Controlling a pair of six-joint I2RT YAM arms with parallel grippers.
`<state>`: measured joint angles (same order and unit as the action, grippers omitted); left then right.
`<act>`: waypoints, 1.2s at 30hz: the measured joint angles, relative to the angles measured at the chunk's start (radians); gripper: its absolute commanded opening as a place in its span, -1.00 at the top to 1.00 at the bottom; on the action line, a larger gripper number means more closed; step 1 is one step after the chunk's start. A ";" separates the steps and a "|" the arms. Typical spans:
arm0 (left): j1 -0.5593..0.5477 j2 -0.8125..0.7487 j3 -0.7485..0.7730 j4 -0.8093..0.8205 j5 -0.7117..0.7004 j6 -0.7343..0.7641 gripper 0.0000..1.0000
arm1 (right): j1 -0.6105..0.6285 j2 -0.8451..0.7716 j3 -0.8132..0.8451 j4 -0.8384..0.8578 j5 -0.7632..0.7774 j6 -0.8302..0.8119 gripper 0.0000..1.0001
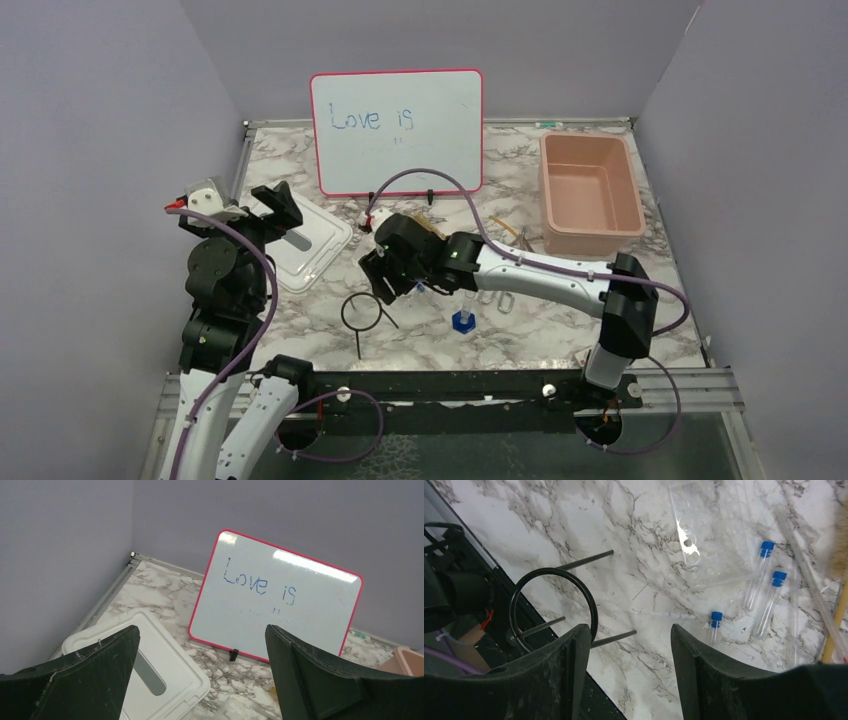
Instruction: Organize the chemistry lab equipment
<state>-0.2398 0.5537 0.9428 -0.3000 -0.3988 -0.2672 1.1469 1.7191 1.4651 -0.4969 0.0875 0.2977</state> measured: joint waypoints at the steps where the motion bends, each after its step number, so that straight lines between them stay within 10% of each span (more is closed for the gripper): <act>1: 0.000 -0.003 0.000 -0.007 -0.013 0.001 -0.97 | 0.009 0.019 0.008 -0.011 0.003 0.000 -0.28; 21: -0.038 -0.115 -0.070 -0.035 -0.098 0.025 -0.97 | 0.181 0.258 0.242 -0.315 0.322 0.379 0.15; 31: -0.080 -0.126 -0.085 -0.040 -0.135 0.033 -0.97 | 0.181 0.255 0.249 -0.362 0.363 0.441 0.98; 36: -0.093 -0.130 -0.085 -0.040 -0.146 0.033 -0.97 | 0.181 0.250 0.249 -0.353 0.364 0.435 0.99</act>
<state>-0.3332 0.4232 0.8574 -0.3405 -0.5453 -0.2340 1.3277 1.9690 1.7138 -0.8501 0.4519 0.7322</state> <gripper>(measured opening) 0.987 0.066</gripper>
